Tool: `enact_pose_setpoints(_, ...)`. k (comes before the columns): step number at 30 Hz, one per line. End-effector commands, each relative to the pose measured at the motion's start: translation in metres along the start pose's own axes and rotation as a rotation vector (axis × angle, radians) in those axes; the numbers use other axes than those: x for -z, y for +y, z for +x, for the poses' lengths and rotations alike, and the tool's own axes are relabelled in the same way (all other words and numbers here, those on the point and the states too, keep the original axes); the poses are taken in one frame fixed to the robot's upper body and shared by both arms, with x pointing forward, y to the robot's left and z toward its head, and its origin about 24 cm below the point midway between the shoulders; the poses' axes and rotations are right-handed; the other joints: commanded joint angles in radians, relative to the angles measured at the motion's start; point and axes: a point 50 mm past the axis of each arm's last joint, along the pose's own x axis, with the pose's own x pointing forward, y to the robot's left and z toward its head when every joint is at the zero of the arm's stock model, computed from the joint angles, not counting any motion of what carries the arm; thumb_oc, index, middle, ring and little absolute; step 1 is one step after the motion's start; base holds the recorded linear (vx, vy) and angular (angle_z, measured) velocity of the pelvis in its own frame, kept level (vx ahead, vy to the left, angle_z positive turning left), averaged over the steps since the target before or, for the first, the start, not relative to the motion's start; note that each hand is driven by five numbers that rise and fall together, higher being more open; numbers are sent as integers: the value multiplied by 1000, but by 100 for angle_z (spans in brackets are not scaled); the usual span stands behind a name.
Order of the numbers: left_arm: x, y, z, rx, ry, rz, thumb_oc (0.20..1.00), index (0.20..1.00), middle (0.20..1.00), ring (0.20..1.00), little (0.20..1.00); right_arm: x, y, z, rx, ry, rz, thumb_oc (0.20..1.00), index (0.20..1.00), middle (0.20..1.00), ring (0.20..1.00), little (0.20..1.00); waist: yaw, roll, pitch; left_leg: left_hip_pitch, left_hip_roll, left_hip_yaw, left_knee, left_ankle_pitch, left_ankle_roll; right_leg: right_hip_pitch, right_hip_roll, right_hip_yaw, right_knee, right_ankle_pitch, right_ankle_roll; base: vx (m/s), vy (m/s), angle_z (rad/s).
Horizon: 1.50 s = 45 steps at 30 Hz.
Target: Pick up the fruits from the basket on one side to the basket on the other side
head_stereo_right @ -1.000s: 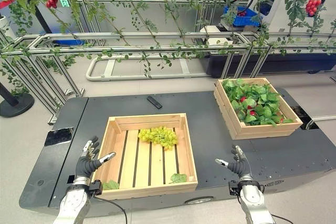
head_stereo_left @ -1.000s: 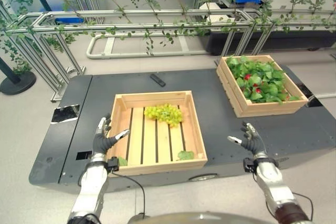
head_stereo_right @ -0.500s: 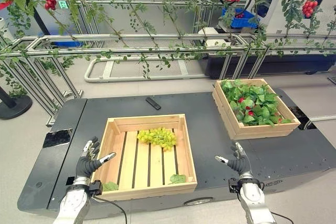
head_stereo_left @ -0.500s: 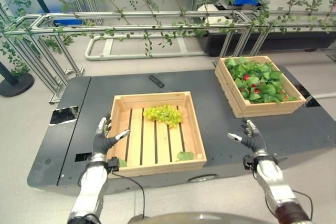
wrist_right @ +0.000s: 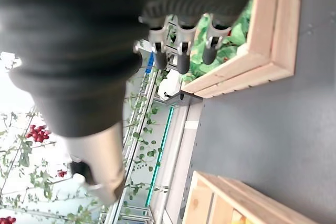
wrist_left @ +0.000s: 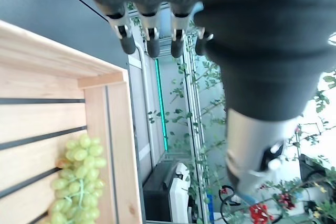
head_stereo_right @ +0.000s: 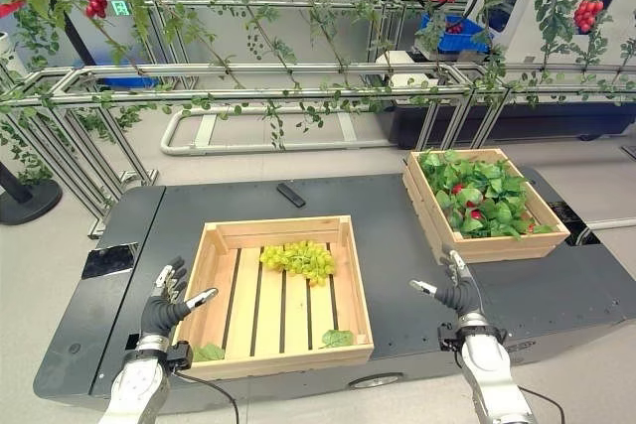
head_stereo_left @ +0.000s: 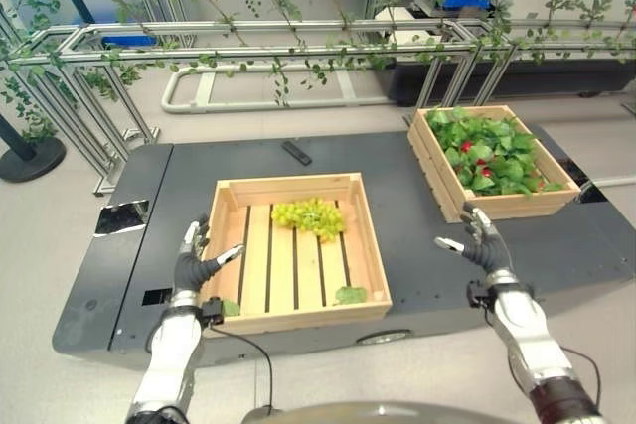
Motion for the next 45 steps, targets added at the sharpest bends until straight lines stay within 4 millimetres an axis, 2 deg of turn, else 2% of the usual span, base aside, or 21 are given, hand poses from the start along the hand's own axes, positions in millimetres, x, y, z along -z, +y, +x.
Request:
enact_pose_setpoints(1, -46, 16, 15, -12, -227, 12, 1000, 1000, 1000, 1000, 1000, -68, -14, 24, -17, -301, -109, 1000, 1000, 1000, 1000, 1000, 17, -37, 43, -69, -32, 28, 13, 40, 16, 2, -27, -18, 54, -28, 58, -55, -17, 2)
enact_pose_setpoints(2, -51, 20, 17, -15, -250, 45, 1000, 1000, 1000, 1000, 1000, -86, -20, 30, -27, -358, -186, 1000, 1000, 1000, 1000, 1000, 25, -41, 60, -88, -32, 24, 19, 43, 16, -14, -30, -16, 59, -26, 59, -58, -9, 1)
enact_pose_setpoints(4, -55, 22, 18, -16, -267, 55, 1000, 1000, 1000, 1000, 1000, -93, -23, 32, -25, -381, -201, 1000, 1000, 1000, 1000, 1000, 28, -40, 67, -100, -33, 22, 22, 44, 16, -23, -33, -16, 63, -25, 59, -58, -4, 1)
enact_pose_setpoints(5, -63, 26, 19, -21, -301, 73, 1000, 1000, 1000, 1000, 1000, -108, -27, 37, -36, -421, -257, 1000, 1000, 1000, 1000, 1000, 37, -39, 84, -117, -34, 16, 25, 48, 16, -38, -37, -18, 69, -24, 59, -43, 2, -1)
enact_pose_setpoints(7, -64, 28, 20, -29, -309, 70, 1000, 1000, 1000, 1000, 1000, -116, -30, 40, -44, -443, -287, 1000, 1000, 1000, 1000, 1000, 39, -38, 90, -124, -35, 13, 25, 50, 17, -46, -39, -18, 72, -23, 59, -55, 4, -1)
enact_pose_setpoints(8, -72, 31, 22, -36, -338, 55, 1000, 1000, 1000, 1000, 1000, -136, -34, 46, -66, -494, -371, 1000, 1000, 1000, 1000, 1000, 47, -35, 111, -143, -37, 9, 29, 54, 17, -64, -47, -20, 81, -20, 59, -56, 6, 1)
enact_pose_setpoints(9, -72, 32, 22, -37, -339, 54, 1000, 1000, 1000, 1000, 1000, -136, -33, 47, -67, -495, -371, 1000, 1000, 1000, 1000, 1000, 46, -34, 111, -144, -37, 9, 29, 54, 17, -65, -47, -20, 82, -20, 59, -72, 9, 7)
enact_pose_setpoints(12, -84, 30, 23, -20, -389, 36, 1000, 1000, 1000, 1000, 1000, -161, -45, 58, -65, -526, -516, 1000, 1000, 1000, 1000, 1000, 58, -24, 143, -178, -43, -5, 33, 63, 19, -100, -62, -23, 99, -14, 61, -65, 14, 8)
enact_pose_setpoints(13, -84, 30, 23, -22, -390, 35, 1000, 1000, 1000, 1000, 1000, -162, -44, 59, -65, -528, -517, 1000, 1000, 1000, 1000, 1000, 57, -23, 143, -179, -43, -5, 33, 63, 19, -101, -63, -23, 100, -14, 61, -52, 26, 6)
enact_pose_setpoints(15, -92, 28, 26, -2, -422, 42, 1000, 1000, 1000, 1000, 1000, -186, -51, 68, -62, -552, -662, 1000, 1000, 1000, 1000, 1000, 66, -14, 172, -209, -49, -14, 37, 70, 21, -133, -77, -18, 118, -10, 60, -99, 36, 5)
enact_pose_setpoints(16, -92, 28, 26, -4, -423, 41, 1000, 1000, 1000, 1000, 1000, -187, -50, 69, -63, -554, -663, 1000, 1000, 1000, 1000, 1000, 64, -14, 173, -210, -49, -14, 38, 69, 22, -135, -77, -18, 119, -11, 60, -137, 36, 3)
enact_pose_setpoints(17, -96, 25, 29, 3, -439, 35, 1000, 1000, 1000, 1000, 1000, -199, -51, 71, -53, -577, -699, 1000, 1000, 1000, 1000, 1000, 70, -7, 192, -231, -50, -19, 42, 76, 21, -155, -88, -21, 129, -9, 59, -59, 14, 3)
enact_pose_setpoints(18, -96, 25, 29, 2, -440, 33, 1000, 1000, 1000, 1000, 1000, -200, -51, 72, -54, -578, -700, 1000, 1000, 1000, 1000, 1000, 68, -6, 192, -233, -50, -19, 43, 76, 21, -156, -88, -21, 130, -10, 59, -50, -6, 7)
enact_pose_setpoints(19, -103, 22, 32, 13, -465, 22, 1000, 1000, 1000, 1000, 1000, -215, -49, 73, -58, -613, -746, 1000, 1000, 1000, 1000, 1000, 78, 1, 214, -248, -48, -39, 49, 62, 14, -172, -93, -9, 143, -26, 70, 9, -20, 8)
enact_pose_setpoints(23, -111, 19, 35, 23, -491, 11, 1000, 1000, 1000, 1000, 1000, -237, -44, 74, -78, -663, -835, 1000, 1000, 1000, 1000, 1000, 84, 5, 256, -291, -48, -48, 79, 62, 15, -211, -112, -16, 178, -31, 67, -69, -11, 13)
enact_pose_setpoints(24, -114, 19, 36, 22, -502, 14, 1000, 1000, 1000, 1000, 1000, -247, -41, 74, -82, -687, -895, 1000, 1000, 1000, 1000, 1000, 90, 2, 277, -315, -45, -50, 97, 61, 14, -234, -118, -16, 196, -32, 66, -66, -10, 7)
enact_pose_setpoints(28, -122, 22, 38, 4, -533, 16, 1000, 1000, 1000, 1000, 1000, -263, -34, 75, -76, -724, -913, 1000, 1000, 1000, 1000, 1000, 94, -9, 313, -362, -39, -52, 132, 57, 12, -279, -126, -13, 225, -35, 63, -74, -36, 4)
enact_pose_setpoints(29, -129, 24, 39, -15, -557, 14, 1000, 1000, 1000, 1000, 1000, -273, -29, 76, -62, -753, -926, 1000, 1000, 1000, 1000, 1000, 98, -14, 343, -392, -34, -54, 158, 53, 10, -309, -130, -6, 244, -35, 62, -72, -25, 8)
enact_pose_setpoints(32, -136, 29, 42, -55, -582, -1, 1000, 1000, 1000, 1000, 1000, -286, -24, 78, -25, -786, -906, 1000, 1000, 1000, 1000, 1000, 97, -20, 367, -447, -28, -51, 199, 42, 9, -362, -134, 8, 270, -39, 58, -66, -13, 3)
enact_pose_setpoints(36, -134, 33, 44, -104, -568, -21, 1000, 1000, 1000, 1000, 1000, -292, -16, 86, 14, -785, -859, 1000, 1000, 1000, 1000, 1000, 94, -33, 367, -513, -19, -44, 222, 37, 10, -441, -134, 22, 300, -43, 52, -36, 2, -3)
enact_pose_setpoints(45, -142, 29, 46, -130, -589, -47, 1000, 1000, 1000, 1000, 1000, -285, 4, 98, 27, -750, -771, 1000, 1000, 1000, 1000, 1000, 91, -58, 367, -590, -8, -37, 228, 39, 13, -542, -124, 29, 328, -49, 45, -11, -11, -4)
